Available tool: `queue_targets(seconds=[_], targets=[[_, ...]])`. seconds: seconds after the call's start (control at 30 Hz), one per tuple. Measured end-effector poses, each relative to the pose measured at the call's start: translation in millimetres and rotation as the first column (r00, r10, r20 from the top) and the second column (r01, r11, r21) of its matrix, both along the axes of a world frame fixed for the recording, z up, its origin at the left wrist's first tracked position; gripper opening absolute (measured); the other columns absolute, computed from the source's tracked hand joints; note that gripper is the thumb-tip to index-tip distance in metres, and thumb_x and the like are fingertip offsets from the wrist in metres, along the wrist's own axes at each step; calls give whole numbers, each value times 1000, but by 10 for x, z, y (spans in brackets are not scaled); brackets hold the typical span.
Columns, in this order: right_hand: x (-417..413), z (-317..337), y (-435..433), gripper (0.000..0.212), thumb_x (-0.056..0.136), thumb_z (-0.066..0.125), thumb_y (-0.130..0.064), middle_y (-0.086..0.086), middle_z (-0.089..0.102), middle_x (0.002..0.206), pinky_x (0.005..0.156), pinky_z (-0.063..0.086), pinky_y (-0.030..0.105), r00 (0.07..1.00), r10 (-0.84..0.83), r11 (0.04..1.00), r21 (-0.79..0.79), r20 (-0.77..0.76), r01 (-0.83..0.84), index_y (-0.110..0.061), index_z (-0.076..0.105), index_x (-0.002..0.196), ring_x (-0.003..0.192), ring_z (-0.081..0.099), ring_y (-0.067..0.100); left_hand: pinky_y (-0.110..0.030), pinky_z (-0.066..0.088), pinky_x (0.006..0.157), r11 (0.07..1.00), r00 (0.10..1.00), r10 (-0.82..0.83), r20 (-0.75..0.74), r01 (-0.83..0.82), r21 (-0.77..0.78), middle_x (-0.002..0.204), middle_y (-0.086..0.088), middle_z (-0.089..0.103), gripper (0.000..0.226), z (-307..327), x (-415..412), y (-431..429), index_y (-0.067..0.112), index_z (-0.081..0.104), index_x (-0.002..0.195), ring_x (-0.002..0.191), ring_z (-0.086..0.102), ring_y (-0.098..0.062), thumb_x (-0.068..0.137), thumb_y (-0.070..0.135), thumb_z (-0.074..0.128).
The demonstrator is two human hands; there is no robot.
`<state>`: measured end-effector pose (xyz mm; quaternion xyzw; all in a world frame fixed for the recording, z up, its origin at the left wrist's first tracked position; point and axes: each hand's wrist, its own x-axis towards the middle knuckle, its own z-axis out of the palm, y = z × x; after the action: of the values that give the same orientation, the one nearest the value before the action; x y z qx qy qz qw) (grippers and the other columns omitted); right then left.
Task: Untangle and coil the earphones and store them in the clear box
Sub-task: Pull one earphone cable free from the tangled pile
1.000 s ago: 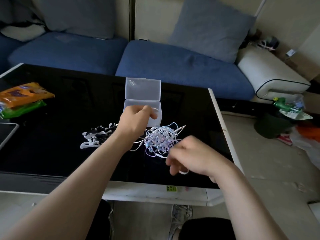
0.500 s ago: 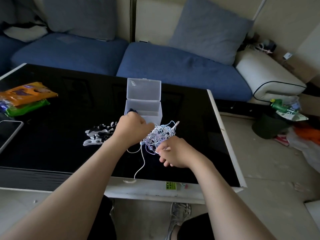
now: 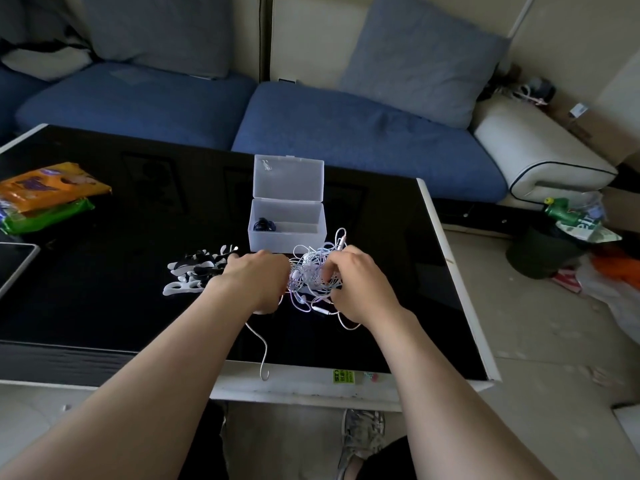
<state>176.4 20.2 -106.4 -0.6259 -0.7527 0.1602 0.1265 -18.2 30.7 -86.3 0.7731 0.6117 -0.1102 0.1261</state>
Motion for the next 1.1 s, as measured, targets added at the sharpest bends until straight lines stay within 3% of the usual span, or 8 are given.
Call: queue_targets(seconds=[0.17, 0.27, 0.4, 0.57, 0.8, 0.87, 0.97, 1.1], targets=[[56, -46, 123, 33, 83, 68, 5, -7, 61, 97, 72, 58, 45, 995, 6, 995, 102, -100, 4, -28, 66, 90, 84, 61, 15, -49, 35, 100, 994, 999, 52, 8, -53, 93, 109, 1, 63, 13, -29, 76, 69, 27, 65, 102, 104, 65, -29, 91, 34, 67], [36, -57, 175, 15, 87, 76, -15, -9, 66, 89, 71, 60, 42, 982, -6, 994, 105, -191, 26, -26, 72, 96, 76, 64, 12, -46, 29, 91, 989, 996, 51, 74, -61, 138, 102, 6, 64, 32, -50, 123, 122, 29, 64, 89, 97, 65, -26, 81, 56, 80], [-8, -12, 219, 10, 84, 81, -29, -12, 70, 79, 64, 56, 24, 952, -65, 996, 47, -299, 82, -26, 76, 91, 71, 67, 3, -42, 29, 87, 981, 978, 23, 206, -61, 183, 106, 10, 66, 37, -85, 157, 182, 31, 66, 88, 106, 64, -22, 71, 53, 90], [-6, 1, 267, 6, 85, 83, -21, -11, 75, 77, 59, 45, 5, 907, -125, 991, -16, -403, 130, -22, 79, 89, 73, 69, -6, -42, 36, 94, 965, 959, 38, 282, -109, 240, 107, 9, 66, 30, -119, 175, 243, 32, 68, 95, 108, 62, -21, 77, 46, 87], [-37, -9, 270, 30, 98, 68, -11, -3, 82, 84, 86, 62, 48, 801, -173, 982, -165, -573, 94, -25, 43, 106, 87, 78, 23, -45, 36, 95, 975, 968, 76, 239, -122, 185, 102, 8, 68, 18, -232, 158, 294, 31, 66, 82, 104, 65, -23, 83, 39, 82], [-23, -18, 272, 35, 97, 58, 2, -7, 82, 90, 70, 59, 44, 826, -122, 987, -156, -550, 42, -24, 37, 104, 81, 75, 21, -43, 34, 91, 978, 960, 81, 269, -128, 164, 101, 9, 68, 19, -250, 135, 305, 32, 65, 81, 104, 64, -22, 83, 41, 81], [-4, 18, 247, 41, 88, 59, 11, -9, 81, 90, 57, 42, 14, 884, -75, 994, -108, -462, 27, -25, 41, 99, 63, 60, -4, -43, 36, 92, 984, 943, 71, 325, -119, 131, 101, 10, 69, 15, -201, 121, 299, 31, 70, 88, 108, 62, -20, 88, 44, 77], [-24, 31, 247, 29, 84, 78, -7, -7, 73, 89, 71, 58, 37, 947, 37, 999, 32, -320, -29, -24, 56, 93, 82, 70, 10, -48, 49, 97, 990, 881, 76, 467, -121, 67, 97, 9, 71, 25, -92, 130, 290, 26, 68, 95, 101, 62, -20, 99, 50, 65]])
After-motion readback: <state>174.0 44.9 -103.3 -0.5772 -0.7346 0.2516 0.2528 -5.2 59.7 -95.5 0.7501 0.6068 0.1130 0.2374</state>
